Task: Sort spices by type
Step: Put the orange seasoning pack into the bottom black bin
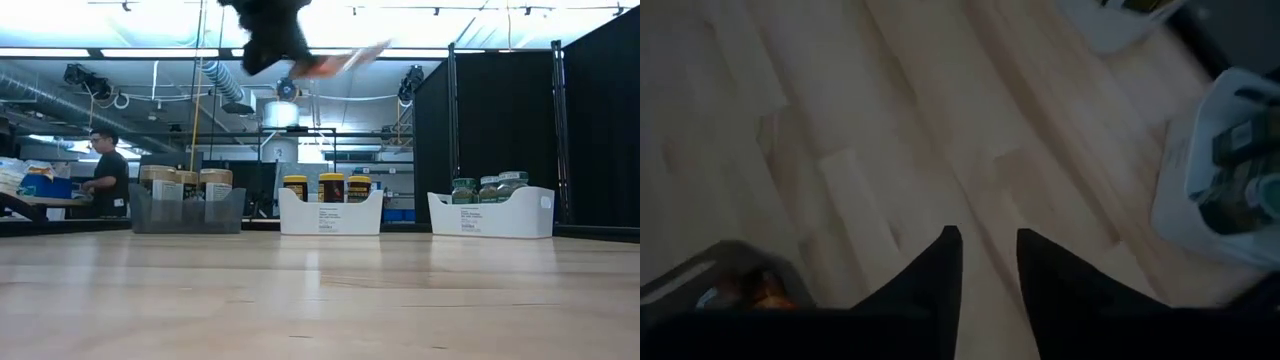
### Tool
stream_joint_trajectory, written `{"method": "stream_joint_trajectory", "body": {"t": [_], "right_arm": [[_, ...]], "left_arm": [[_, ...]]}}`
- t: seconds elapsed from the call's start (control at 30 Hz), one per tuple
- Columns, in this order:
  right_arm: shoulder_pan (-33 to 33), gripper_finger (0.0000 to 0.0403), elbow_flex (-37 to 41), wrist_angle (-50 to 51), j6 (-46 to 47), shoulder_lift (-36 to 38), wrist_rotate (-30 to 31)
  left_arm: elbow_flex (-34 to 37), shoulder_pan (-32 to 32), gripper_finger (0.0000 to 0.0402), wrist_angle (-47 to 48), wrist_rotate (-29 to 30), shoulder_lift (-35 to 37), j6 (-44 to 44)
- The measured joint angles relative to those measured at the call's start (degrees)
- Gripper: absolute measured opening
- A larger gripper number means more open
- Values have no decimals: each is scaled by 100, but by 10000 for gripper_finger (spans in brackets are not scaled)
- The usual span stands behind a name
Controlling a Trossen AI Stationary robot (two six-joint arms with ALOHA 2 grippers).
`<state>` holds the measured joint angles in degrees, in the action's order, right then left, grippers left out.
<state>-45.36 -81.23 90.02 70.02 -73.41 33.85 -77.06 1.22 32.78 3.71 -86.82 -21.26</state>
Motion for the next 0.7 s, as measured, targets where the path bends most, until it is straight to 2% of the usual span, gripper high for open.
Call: {"method": "stream_joint_trajectory", "body": {"t": [0.23,0.4,0.57,0.7], "right_arm": [[22,81,2,2,256,13,1001],[83,59,2,2,79,13,1267],[94,33,2,0,-122,13,1443],[94,12,2,1,-170,13,1585]], "left_arm": [[-15,670,0,-1845,915,-380,-1008],[-13,1069,0,-2768,1350,-828,-1469],[-64,1375,0,-3729,1431,-1436,-1670],[-600,1568,0,-4070,1450,-2110,-1679]]}}
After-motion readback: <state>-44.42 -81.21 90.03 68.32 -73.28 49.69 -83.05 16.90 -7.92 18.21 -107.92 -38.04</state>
